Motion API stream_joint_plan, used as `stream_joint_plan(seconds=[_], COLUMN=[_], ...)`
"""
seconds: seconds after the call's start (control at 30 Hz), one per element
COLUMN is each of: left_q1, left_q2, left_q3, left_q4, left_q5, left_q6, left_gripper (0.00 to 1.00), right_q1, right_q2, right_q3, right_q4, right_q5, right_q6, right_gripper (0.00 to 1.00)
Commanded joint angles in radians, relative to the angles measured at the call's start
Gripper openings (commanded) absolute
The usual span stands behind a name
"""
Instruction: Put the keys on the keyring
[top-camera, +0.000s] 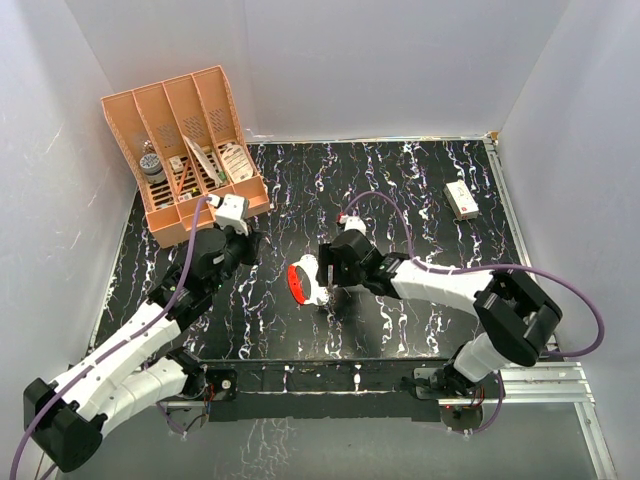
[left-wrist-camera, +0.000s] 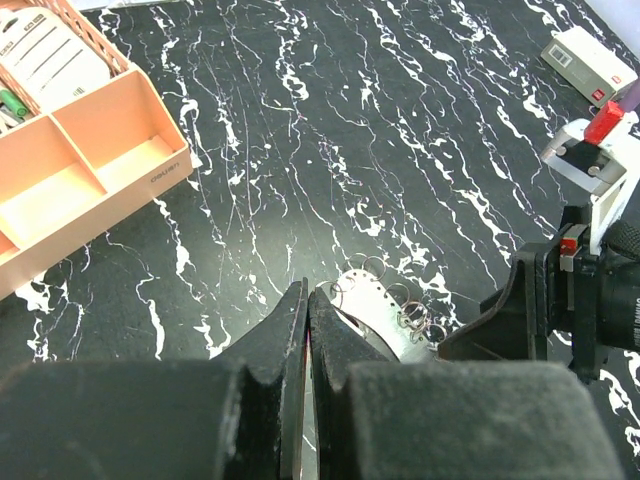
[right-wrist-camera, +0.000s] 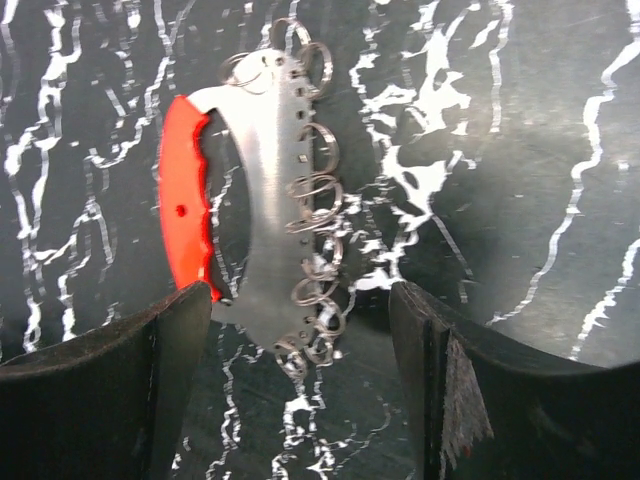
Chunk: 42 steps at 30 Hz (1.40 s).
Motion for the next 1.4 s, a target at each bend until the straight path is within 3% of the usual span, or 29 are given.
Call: stream_joint_plan(seconds=[0.0,0.3,0.63,1.1,1.37], left_q1=[0.009,0.024,0.024,0.008,0.000], left_q2=[0.010,0.053,0.136,0.418,0.527], left_q3=[0.052,0.043,-0.069,-0.161,-0.029], left_q4=[0.017,0.032,0.240,0.542,0.386], left_q5=[0.033,0.109,0.207,0.112,0.252], left_q6=[-0.001,0.024,0.110,0.158,0.174], left_gripper=[0.00,0.00,0.00,0.00,0.00], right_q1=[0.026,0.044,-0.068,-0.204,-0.248], right_q2=[-0.014,-0.046,-0.186,-0.210,-0.225], right_q3=[-0.015,-0.018,-0.019,-0.072,-0.110], right_q4=[0.107,0.113,0.063,0.117,0.141], right_q5=[-0.099,-0.008,0.061,-0.045,-0.087], right_q6=[0.030,0.071,0.004,-0.047,-0.052], right_gripper=[0.71,0.71,0.74,0.74,0.74])
